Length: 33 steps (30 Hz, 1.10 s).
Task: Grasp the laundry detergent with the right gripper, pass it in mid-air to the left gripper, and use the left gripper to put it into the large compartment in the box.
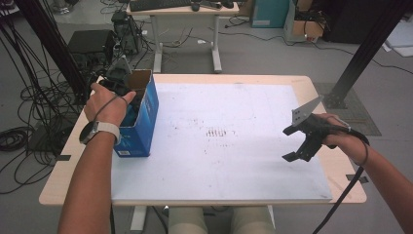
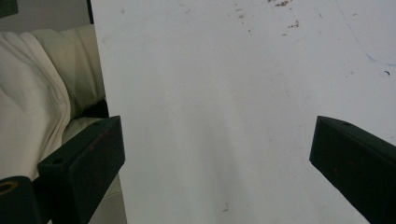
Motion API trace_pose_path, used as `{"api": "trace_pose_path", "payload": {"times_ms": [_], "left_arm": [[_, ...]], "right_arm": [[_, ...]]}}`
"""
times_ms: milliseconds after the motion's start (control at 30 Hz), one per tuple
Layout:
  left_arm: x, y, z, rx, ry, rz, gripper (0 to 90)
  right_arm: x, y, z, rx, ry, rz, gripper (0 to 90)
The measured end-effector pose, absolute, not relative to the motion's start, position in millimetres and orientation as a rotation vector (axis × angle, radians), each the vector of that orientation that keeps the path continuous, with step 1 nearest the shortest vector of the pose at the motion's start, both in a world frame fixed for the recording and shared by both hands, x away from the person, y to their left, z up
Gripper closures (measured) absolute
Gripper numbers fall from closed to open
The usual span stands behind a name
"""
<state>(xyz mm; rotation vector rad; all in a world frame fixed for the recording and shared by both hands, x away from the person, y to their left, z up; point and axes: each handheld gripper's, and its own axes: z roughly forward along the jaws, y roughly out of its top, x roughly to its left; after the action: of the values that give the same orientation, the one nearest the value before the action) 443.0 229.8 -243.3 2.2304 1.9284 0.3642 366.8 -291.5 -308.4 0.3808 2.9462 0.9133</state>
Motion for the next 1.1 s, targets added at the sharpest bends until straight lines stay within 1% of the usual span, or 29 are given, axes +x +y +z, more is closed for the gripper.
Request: {"api": "trace_pose_path", "payload": {"times_ms": [100, 200, 333, 533, 633, 800, 833, 900, 1100], "left_arm": [[440, 231, -231, 2.229, 1.888, 0.367, 13.3], [436, 230, -215, 2.232, 1.837, 0.393, 10.3], [430, 226, -191, 2.230, 1.767, 0.421, 8.5], [419, 211, -154, 2.279, 1.624, 0.474, 7.5], [413, 201, -141, 2.307, 1.544, 0.480, 7.2], [406, 185, -126, 2.357, 1.426, 0.457, 7.2], [405, 181, -124, 2.393, 1.387, 0.456, 7.2], [402, 172, -123, 2.405, 1.352, 0.451, 7.2], [396, 147, -120, 2.499, 1.172, 0.415, 7.3]], "right_arm": [[367, -292, -307, 0.371, 2.948, 0.907, 3.3], [366, -292, -305, 0.378, 2.942, 0.908, 3.3], [366, -292, -303, 0.381, 2.938, 0.906, 3.2], [366, -292, -300, 0.363, 2.938, 0.897, 3.3], [366, -292, -299, 0.368, 2.933, 0.902, 3.3], [367, -293, -298, 0.370, 2.928, 0.905, 3.3], [367, -293, -298, 0.368, 2.928, 0.907, 3.3], [367, -293, -297, 0.367, 2.926, 0.910, 3.3], [367, -293, -297, 0.367, 2.925, 0.910, 3.3]]}}
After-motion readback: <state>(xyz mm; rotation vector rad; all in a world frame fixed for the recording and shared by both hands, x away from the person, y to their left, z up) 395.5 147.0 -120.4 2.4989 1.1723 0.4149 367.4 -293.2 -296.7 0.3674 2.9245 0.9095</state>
